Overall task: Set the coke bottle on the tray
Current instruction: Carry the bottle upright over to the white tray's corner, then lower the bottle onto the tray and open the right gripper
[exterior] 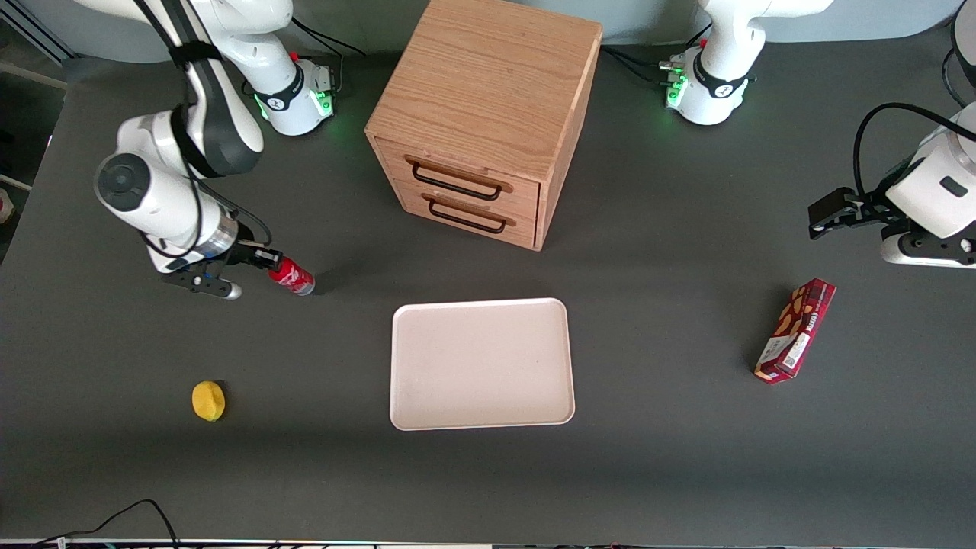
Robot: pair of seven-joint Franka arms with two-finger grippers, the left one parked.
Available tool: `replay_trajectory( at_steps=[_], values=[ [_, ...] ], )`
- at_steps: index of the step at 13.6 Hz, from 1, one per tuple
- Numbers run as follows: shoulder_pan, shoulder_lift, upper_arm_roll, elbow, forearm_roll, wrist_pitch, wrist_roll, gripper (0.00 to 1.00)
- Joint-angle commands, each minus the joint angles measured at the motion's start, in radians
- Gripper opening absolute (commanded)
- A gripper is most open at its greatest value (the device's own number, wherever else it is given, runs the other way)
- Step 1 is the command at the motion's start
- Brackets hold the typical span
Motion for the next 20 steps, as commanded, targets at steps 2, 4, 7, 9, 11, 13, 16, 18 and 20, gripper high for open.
replay_trajectory(
  at_steps=[2,4,7,9,11,13,16,18,20],
  values=[
    [0.006,0.060,-0.008,0.399,-0.020,-0.329,-0.031,0.00],
    [0.020,0.200,0.000,0.688,-0.017,-0.502,-0.004,0.00],
    [0.065,0.464,0.056,1.100,-0.018,-0.657,0.174,0.00],
    [0.109,0.586,0.084,1.200,-0.043,-0.607,0.332,0.00],
    [0.161,0.676,0.093,1.204,-0.077,-0.473,0.493,0.00],
    [0.189,0.767,0.116,1.204,-0.116,-0.328,0.631,0.00],
    [0.227,0.865,0.120,1.204,-0.156,-0.167,0.762,0.00],
    [0.238,0.904,0.120,1.202,-0.190,-0.118,0.786,0.00],
    [0.238,0.924,0.120,1.199,-0.198,-0.089,0.814,0.00]
  ],
)
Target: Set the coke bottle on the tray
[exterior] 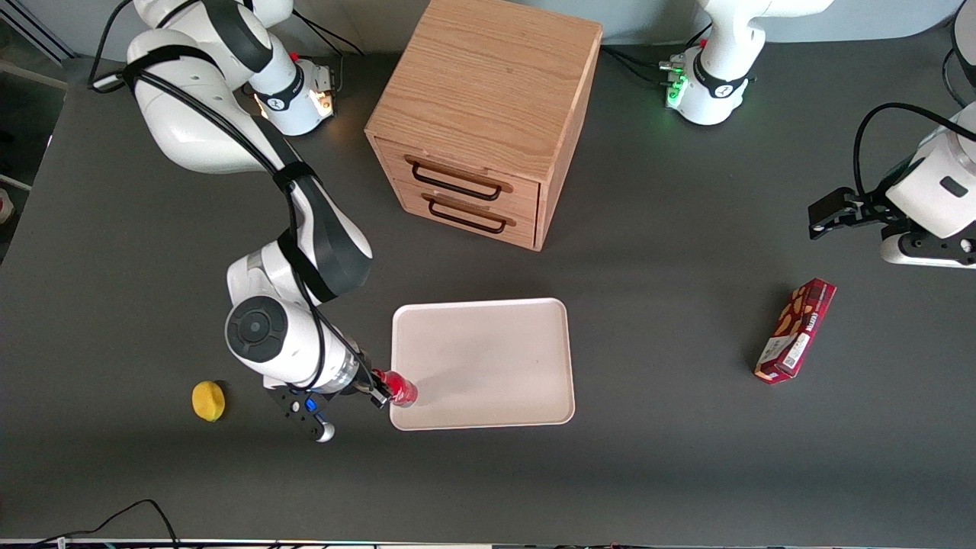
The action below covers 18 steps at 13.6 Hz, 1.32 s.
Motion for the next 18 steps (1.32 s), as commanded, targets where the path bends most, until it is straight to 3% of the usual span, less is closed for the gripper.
replay_trajectory(
  at_steps=[1,2,3,4,7,9,14,18],
  values=[
    [0.003,0.032,0.010,0.055,-0.030,0.003,0.046,0.00],
    [0.003,0.035,0.012,0.055,-0.030,0.009,0.046,0.21],
    [-0.002,0.035,0.013,0.053,-0.030,0.011,0.043,0.77],
    [-0.008,0.034,0.015,0.053,-0.030,0.011,0.033,1.00],
    [-0.014,0.017,0.016,0.055,-0.029,-0.008,0.019,1.00],
    [-0.032,-0.043,0.029,0.055,-0.025,-0.114,-0.038,1.00],
    [-0.178,-0.398,0.145,0.024,-0.019,-0.576,-0.324,1.00],
    [-0.284,-0.662,0.081,-0.170,0.026,-0.695,-0.659,1.00]
  ],
)
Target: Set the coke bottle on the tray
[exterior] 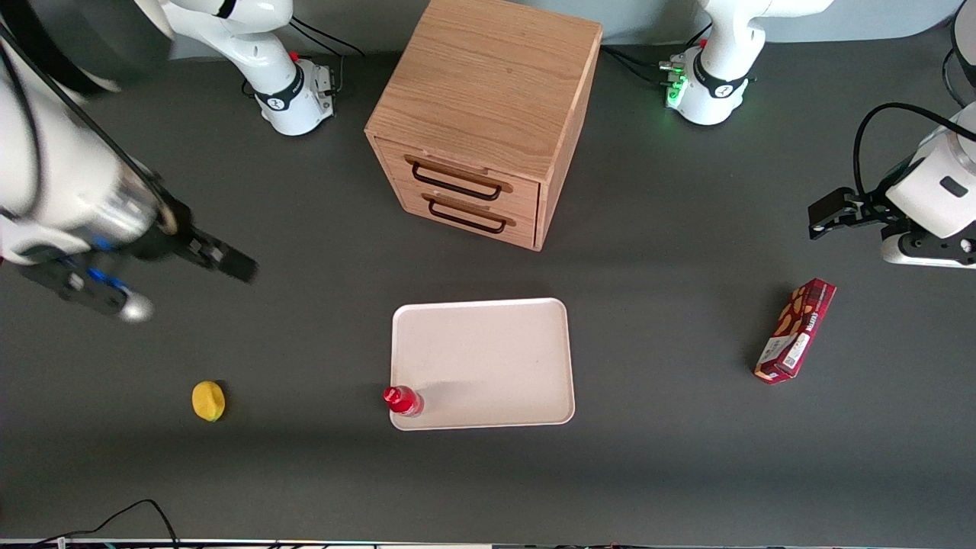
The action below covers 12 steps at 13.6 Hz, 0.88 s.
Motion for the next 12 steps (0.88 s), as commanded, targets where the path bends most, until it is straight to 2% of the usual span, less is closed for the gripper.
replay_trajectory(
  at_steps=[1,2,3,5,7,12],
  values=[
    [-0.054,-0.203,-0.130,-0.265,0.087,0.020,-0.219,1.00],
    [-0.051,-0.271,-0.225,-0.351,0.139,0.035,-0.312,1.00],
    [-0.051,-0.333,-0.287,-0.438,0.162,0.066,-0.411,1.00],
    [-0.050,-0.485,-0.350,-0.676,0.168,0.174,-0.494,1.00],
    [-0.045,-0.610,-0.362,-0.877,0.171,0.287,-0.493,1.00],
    [-0.044,-0.569,-0.370,-0.782,0.201,0.224,-0.429,1.00]
  ],
)
